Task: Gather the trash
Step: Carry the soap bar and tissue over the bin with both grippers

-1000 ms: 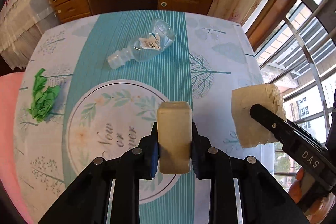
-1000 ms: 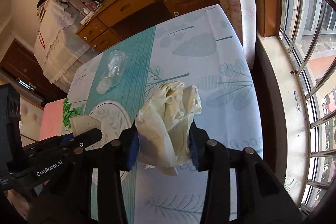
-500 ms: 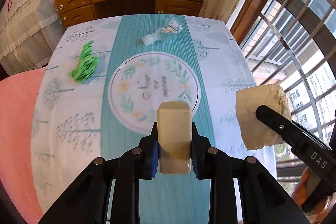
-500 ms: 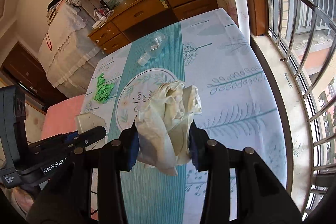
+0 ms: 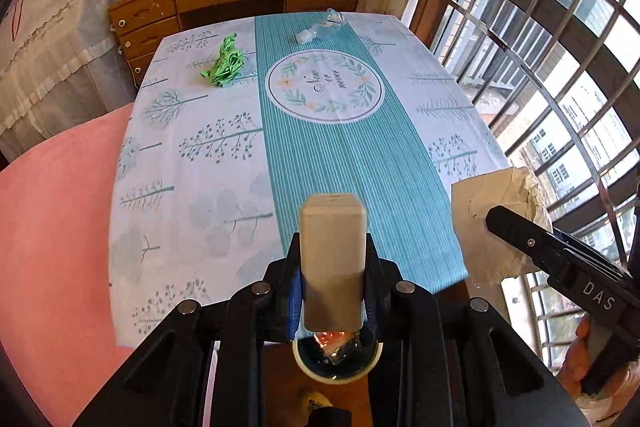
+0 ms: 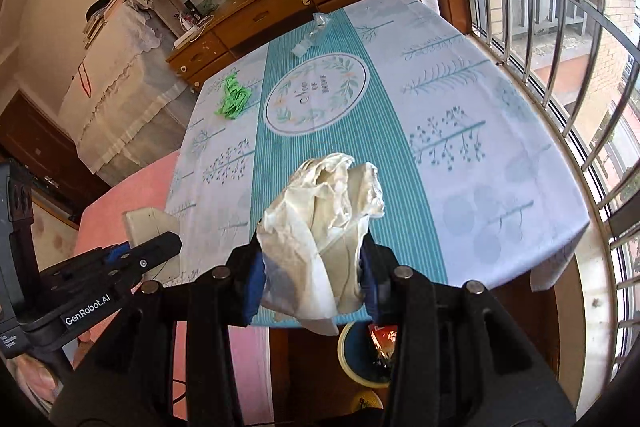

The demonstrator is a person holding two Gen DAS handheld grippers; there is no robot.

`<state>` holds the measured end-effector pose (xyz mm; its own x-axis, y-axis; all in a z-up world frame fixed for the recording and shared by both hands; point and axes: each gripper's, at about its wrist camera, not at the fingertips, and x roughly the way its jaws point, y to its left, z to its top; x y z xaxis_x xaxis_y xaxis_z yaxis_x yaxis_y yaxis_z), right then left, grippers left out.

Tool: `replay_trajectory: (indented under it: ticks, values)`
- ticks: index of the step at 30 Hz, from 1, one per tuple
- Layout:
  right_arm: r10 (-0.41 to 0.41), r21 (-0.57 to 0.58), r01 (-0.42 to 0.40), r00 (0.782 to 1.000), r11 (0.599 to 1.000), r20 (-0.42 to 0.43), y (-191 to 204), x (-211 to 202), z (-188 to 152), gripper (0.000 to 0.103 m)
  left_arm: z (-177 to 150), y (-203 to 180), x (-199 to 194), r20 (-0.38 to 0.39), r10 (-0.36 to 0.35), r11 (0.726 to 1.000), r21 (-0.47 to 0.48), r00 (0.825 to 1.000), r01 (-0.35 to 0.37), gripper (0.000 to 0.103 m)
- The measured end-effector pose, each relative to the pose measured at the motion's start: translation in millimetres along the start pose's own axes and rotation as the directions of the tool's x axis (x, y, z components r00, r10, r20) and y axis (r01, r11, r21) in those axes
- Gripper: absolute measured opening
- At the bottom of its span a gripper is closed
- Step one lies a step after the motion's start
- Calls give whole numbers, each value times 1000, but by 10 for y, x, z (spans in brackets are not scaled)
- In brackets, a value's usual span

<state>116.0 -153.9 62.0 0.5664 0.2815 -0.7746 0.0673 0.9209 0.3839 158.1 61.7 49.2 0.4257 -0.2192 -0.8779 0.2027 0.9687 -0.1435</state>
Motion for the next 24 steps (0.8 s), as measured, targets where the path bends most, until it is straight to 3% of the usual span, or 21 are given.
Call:
replay_trajectory:
  ticks: [7,13,24]
  values:
    - [-44,-4,43,995,999,-93,177,-203,-820,36,-806,91,-227,-65,-5,999,48,998,8,25]
    - [-81,-25,77,978,997,-192,104,-188,-1297,36,-1361,42,-152,-138,12,998,64,990,-3,25]
    - [-93,-33,87,946,996,-312,-325,264,-1827,36,-2176,-217,479,-266,37,999,47,963,-25,25]
